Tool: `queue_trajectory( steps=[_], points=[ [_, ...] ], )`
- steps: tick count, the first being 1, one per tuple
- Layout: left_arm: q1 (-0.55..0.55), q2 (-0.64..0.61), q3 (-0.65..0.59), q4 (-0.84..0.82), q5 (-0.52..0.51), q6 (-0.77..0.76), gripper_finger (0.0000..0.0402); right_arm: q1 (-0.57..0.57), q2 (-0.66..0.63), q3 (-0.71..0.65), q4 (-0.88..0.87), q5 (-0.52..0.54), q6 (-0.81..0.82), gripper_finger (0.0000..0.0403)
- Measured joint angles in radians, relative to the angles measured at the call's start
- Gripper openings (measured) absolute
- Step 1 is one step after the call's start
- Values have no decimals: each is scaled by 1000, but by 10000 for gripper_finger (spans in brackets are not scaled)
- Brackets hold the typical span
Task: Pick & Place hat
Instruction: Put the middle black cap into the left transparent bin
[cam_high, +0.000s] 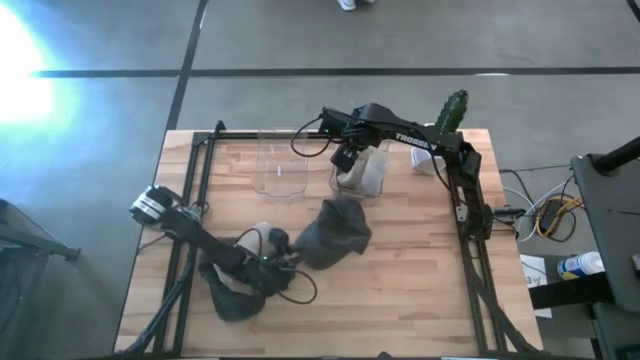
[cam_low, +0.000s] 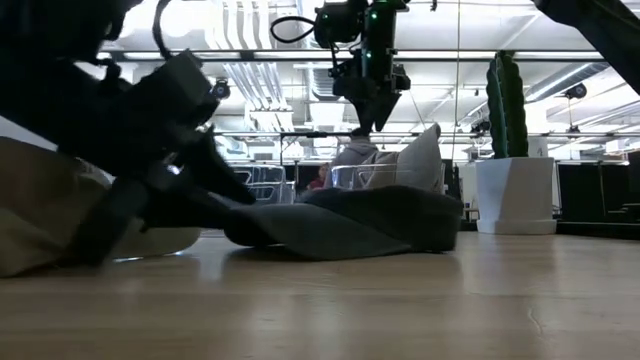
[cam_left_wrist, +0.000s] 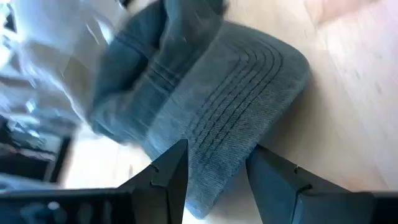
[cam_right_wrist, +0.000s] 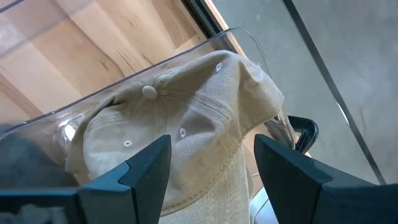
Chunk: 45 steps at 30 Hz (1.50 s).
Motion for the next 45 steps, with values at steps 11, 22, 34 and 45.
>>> queue_trajectory(
  steps=[11,22,34,45],
  points=[
    [99,41,72,101,-30,151,148,0,0,0,13,0,0,226],
    [185,35,176,80,56,251,12,3,-13,-1,23,-12,-58,226],
    [184,-262,313,-497,165,-215,6,7,-216,-1,110,-63,-32,226],
    [151,-601,508,-952,-325,-802,6,22,-293,-2,156,-63,-38,226]
  ],
)
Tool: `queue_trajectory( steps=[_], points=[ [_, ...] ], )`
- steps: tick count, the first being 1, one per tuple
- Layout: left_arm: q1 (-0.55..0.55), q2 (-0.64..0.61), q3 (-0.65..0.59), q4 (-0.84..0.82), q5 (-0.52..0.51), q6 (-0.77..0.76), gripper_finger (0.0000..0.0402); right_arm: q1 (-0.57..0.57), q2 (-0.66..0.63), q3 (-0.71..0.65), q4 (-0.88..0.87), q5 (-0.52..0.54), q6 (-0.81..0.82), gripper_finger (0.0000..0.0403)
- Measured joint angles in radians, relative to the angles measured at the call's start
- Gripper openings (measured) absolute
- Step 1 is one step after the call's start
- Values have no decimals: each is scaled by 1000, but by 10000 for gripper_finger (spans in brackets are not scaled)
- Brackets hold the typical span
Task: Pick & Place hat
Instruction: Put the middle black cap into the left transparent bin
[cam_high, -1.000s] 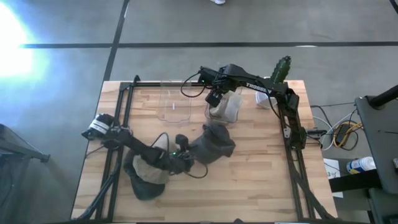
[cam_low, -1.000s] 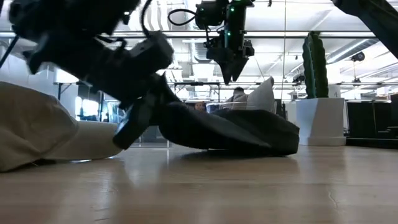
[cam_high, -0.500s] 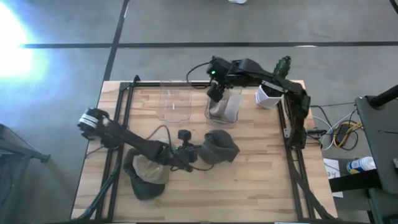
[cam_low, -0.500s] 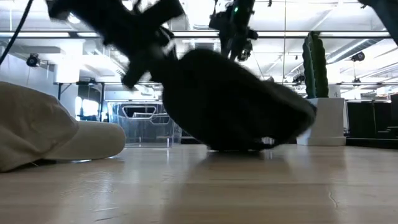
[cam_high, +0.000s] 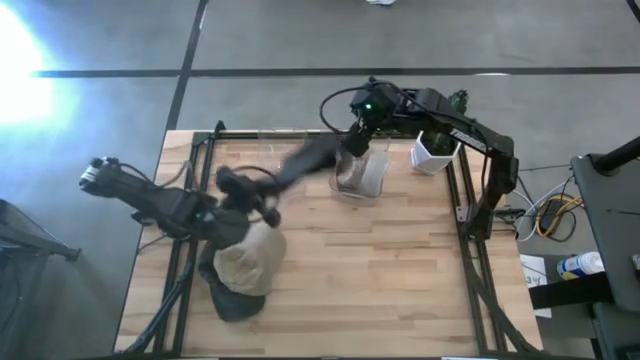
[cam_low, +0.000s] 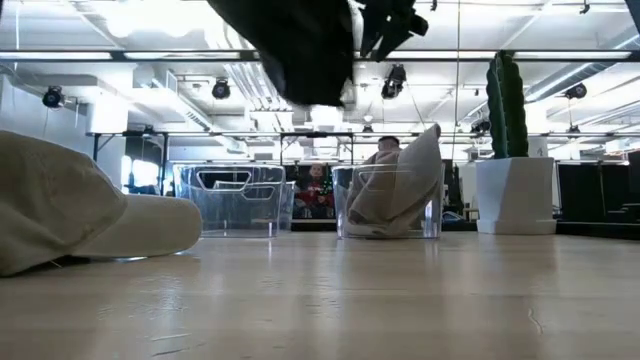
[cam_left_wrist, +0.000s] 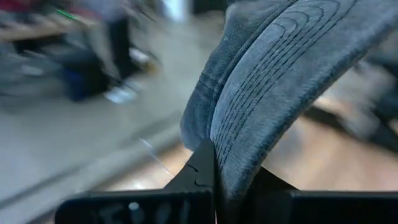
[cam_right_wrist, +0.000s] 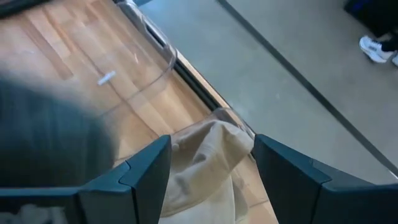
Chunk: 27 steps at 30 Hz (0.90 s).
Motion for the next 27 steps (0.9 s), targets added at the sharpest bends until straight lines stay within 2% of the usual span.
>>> queue_trajectory(
  steps=[3,7,9,12,15,17,21,24,27],
  points=[
    [26,-40,15,-22,-158,-27,6,1,-11,0,10,7,-8,226],
    [107,-56,19,-28,-172,-83,6,0,-33,0,9,36,21,226],
    [155,-50,17,-59,-142,-104,6,0,-42,0,3,37,38,226],
    [252,-32,17,-176,-15,-214,6,0,-52,0,-15,35,46,226],
    [380,2,9,-295,270,-209,6,0,-59,0,-51,34,48,226],
    [443,31,3,-386,399,-221,7,0,-61,0,-63,34,49,226],
    [535,49,50,-520,431,-311,8,0,-61,0,-75,34,51,226],
    [598,69,120,-591,450,-294,7,0,-62,0,-74,34,51,226],
    [660,113,199,-643,540,-261,7,0,-62,0,-70,35,53,226]
  ],
)
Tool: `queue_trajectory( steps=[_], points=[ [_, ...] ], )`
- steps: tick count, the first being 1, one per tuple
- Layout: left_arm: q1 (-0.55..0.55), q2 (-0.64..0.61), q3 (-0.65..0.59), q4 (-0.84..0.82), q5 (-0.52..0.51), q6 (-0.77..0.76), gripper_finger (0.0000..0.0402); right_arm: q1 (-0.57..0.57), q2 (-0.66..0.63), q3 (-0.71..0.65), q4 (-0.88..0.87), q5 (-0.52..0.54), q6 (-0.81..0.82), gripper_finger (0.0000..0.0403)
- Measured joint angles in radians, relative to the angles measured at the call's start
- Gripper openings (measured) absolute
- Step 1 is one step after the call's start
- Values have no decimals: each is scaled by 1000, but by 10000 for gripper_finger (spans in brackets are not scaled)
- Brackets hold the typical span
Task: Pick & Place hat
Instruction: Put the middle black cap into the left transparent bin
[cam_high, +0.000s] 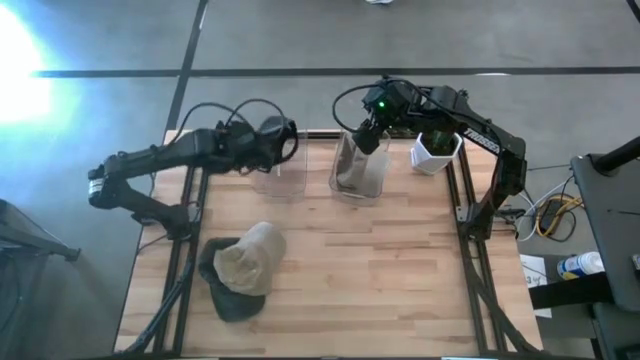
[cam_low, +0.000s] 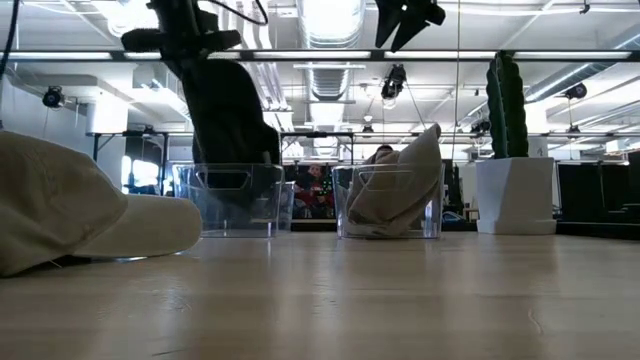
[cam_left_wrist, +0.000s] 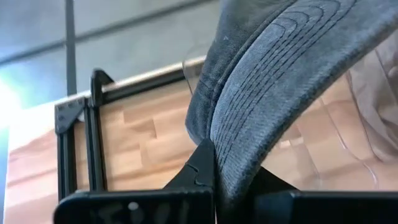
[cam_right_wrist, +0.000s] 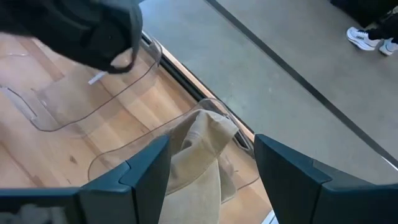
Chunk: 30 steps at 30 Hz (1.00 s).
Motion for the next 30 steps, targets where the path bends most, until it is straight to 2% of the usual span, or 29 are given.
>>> queue_trajectory(
  steps=[8,16,24,30],
  points=[
    [79,210,101,-21,216,56,7,-1,1,-7,8,0,30,226],
    [71,421,187,-55,243,105,14,0,2,-34,-8,0,62,226],
    [36,527,252,-38,240,83,101,0,3,-45,-28,-1,65,226],
    [-4,538,274,-41,251,53,148,0,3,-45,-28,-2,61,226]
  ],
)
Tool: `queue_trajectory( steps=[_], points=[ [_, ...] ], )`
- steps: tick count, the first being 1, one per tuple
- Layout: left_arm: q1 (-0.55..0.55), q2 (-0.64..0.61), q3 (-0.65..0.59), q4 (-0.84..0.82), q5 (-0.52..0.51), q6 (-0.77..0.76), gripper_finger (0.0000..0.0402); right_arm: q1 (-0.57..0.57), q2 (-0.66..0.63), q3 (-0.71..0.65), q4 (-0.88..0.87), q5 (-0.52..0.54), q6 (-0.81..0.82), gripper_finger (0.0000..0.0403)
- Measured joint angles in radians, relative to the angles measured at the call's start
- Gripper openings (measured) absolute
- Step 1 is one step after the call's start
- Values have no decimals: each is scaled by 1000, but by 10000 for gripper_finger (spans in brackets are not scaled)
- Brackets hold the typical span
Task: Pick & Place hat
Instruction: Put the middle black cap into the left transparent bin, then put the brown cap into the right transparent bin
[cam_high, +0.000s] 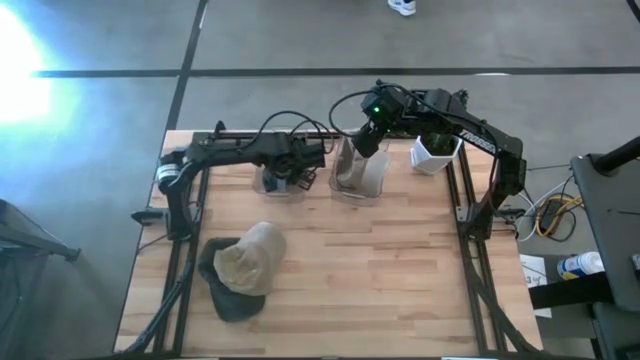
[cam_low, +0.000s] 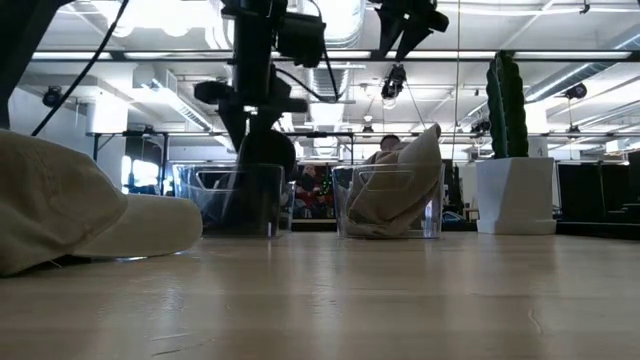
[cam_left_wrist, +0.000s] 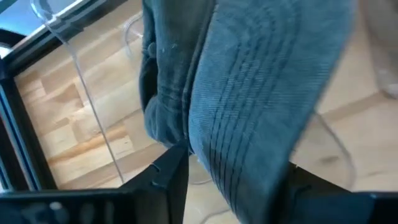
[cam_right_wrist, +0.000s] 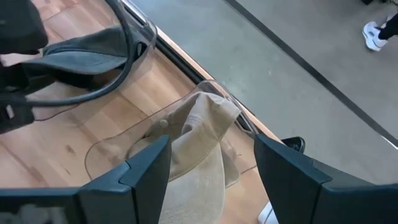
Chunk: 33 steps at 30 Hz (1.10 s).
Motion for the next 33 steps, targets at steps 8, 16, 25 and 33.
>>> queue_trajectory(
  steps=[8,16,25,33],
  points=[
    [-29,-1,171,-136,-22,63,158,0,0,0,-3,-1,-22,226],
    [-141,-43,348,-262,14,275,158,0,0,0,-64,-10,-25,226],
    [-452,-152,216,-276,74,217,158,7,0,-9,-79,-330,6,226],
    [-708,-191,-93,-259,138,-227,158,122,5,-160,30,-503,68,226]
  ],
)
